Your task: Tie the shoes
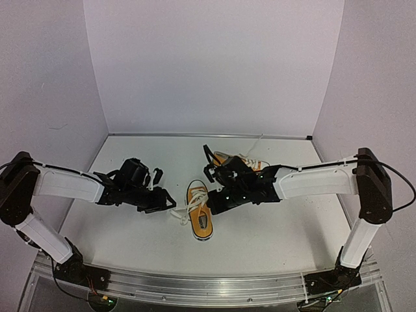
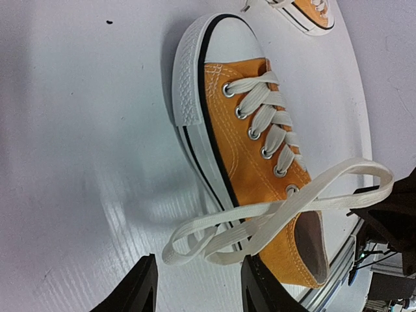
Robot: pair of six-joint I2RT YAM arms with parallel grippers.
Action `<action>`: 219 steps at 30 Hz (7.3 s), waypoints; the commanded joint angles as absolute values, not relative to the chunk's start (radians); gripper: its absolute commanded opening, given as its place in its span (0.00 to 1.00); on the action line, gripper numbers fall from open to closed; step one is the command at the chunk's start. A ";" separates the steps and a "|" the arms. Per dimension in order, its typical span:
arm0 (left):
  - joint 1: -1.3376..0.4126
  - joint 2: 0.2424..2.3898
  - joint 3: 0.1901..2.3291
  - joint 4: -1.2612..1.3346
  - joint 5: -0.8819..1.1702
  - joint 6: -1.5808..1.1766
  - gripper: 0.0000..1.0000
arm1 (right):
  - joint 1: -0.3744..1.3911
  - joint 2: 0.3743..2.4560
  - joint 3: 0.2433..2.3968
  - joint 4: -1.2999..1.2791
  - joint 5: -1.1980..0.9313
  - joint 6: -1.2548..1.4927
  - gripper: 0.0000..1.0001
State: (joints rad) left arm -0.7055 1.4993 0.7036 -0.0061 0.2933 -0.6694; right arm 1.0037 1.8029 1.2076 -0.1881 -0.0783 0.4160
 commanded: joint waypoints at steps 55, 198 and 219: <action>-0.426 1.331 0.788 -0.497 -0.034 -0.771 0.00 | 0.605 1.088 0.564 -0.292 0.145 0.723 0.00; -0.741 2.045 1.391 -0.670 0.078 0.338 0.42 | 0.773 1.375 0.690 0.130 -0.473 0.489 0.76; -0.758 2.057 1.396 -0.615 0.156 0.378 0.39 | 0.769 1.401 0.689 0.117 -0.455 0.485 0.75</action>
State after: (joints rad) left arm -0.7339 2.0375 1.3872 -0.6559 0.1201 0.3551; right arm 0.7746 1.3987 0.6880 0.1230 -0.4780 0.4976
